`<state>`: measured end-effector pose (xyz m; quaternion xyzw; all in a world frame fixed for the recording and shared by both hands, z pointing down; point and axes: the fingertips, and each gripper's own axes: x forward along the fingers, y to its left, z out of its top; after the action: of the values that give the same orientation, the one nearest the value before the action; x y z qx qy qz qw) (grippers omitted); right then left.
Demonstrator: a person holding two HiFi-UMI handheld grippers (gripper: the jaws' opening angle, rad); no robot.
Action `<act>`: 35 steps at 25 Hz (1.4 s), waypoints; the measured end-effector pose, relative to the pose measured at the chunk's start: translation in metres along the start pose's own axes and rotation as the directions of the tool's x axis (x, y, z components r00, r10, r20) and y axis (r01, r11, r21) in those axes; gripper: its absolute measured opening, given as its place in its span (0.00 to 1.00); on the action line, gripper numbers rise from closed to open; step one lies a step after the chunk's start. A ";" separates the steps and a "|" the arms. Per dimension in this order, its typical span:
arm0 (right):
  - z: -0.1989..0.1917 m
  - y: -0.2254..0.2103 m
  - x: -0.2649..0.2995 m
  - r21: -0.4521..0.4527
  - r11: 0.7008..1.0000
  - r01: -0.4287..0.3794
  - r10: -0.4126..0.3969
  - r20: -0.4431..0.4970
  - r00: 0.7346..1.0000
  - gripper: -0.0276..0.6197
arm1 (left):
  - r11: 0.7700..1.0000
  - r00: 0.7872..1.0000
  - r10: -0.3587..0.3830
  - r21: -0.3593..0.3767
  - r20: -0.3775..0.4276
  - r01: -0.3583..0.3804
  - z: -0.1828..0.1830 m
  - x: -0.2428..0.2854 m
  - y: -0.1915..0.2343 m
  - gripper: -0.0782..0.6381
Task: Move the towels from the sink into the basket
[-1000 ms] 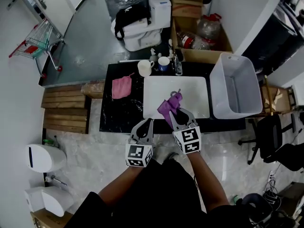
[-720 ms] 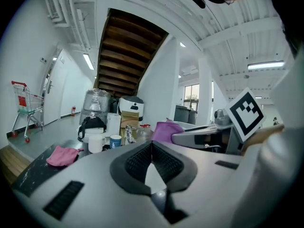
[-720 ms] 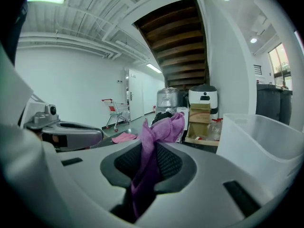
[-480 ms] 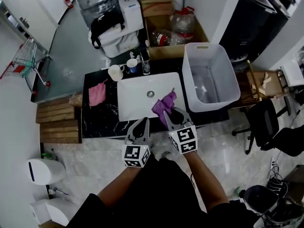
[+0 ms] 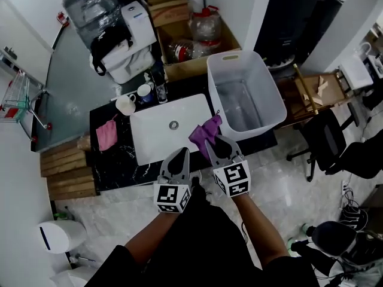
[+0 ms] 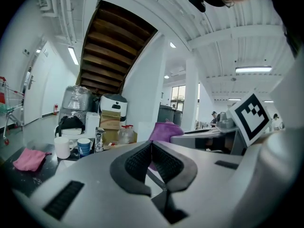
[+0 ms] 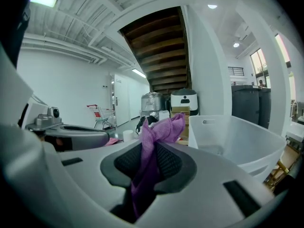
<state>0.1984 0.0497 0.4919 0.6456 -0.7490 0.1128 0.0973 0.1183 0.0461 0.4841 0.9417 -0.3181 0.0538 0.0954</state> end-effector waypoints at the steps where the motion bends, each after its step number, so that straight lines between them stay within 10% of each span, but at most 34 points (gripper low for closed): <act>1: 0.004 -0.004 -0.001 0.000 1.000 0.007 -0.007 0.003 1.000 0.17 | 1.000 1.000 -0.008 0.000 -0.003 0.008 0.001 0.005 -0.002 0.13; 35: 0.101 -0.153 0.097 0.138 0.977 0.160 -0.167 0.036 0.985 0.17 | 0.988 0.987 -0.140 -0.048 0.076 0.144 0.073 0.179 0.037 0.13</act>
<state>0.3351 -0.0929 0.4299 0.7125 -0.6862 0.1393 0.0444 0.2407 -0.1043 0.4471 0.9604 -0.2548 0.0042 0.1123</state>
